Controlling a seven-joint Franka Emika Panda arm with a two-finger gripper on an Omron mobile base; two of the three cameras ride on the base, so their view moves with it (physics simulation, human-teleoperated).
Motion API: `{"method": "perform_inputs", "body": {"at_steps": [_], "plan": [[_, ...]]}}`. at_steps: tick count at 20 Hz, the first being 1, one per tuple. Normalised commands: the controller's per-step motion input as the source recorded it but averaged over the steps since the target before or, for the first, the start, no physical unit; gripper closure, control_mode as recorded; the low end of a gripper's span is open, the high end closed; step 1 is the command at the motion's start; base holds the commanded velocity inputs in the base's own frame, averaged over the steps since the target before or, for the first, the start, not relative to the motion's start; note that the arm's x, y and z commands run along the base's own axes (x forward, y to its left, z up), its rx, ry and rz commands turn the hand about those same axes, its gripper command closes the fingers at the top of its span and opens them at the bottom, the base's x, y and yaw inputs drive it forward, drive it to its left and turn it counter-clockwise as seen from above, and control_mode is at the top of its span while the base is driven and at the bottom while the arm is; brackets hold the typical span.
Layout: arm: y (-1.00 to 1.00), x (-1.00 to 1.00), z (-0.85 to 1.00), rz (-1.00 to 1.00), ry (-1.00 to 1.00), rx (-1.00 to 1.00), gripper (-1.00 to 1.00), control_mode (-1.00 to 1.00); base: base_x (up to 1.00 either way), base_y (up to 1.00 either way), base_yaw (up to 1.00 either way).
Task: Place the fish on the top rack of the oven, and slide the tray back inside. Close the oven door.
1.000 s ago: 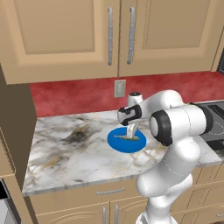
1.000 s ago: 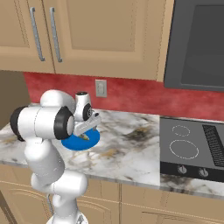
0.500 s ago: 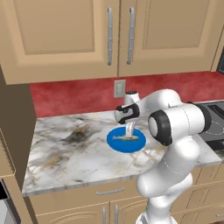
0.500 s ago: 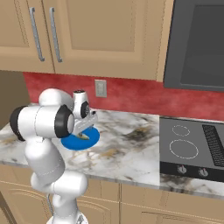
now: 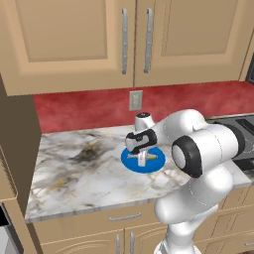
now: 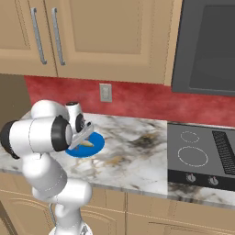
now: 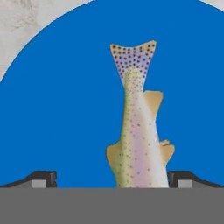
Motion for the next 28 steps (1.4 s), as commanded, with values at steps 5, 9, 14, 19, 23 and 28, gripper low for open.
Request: {"method": "perform_inputs", "body": {"at_steps": [5,9,14,19,23,28], "plan": [[-0.09,0.38,0.00,0.06,0.06,0.03,-1.00,-1.00,0.00,0.00,0.00],[-0.17,0.40,0.00,0.05,0.08,0.05,-1.00,-1.00,0.00,0.00,0.00],[-0.01,0.09,-0.20,0.08,0.01,0.00,1.00,-1.00,0.00,0.00,0.00],[0.00,0.01,-0.31,0.03,-0.05,0.00,1.00,-1.00,0.00,0.00,0.00],[0.00,-0.37,0.00,0.06,-0.16,0.00,1.00,-1.00,0.00,0.00,0.00],[0.00,-0.81,0.92,0.12,-0.47,0.01,1.00,-1.00,0.00,0.00,0.00]]}}
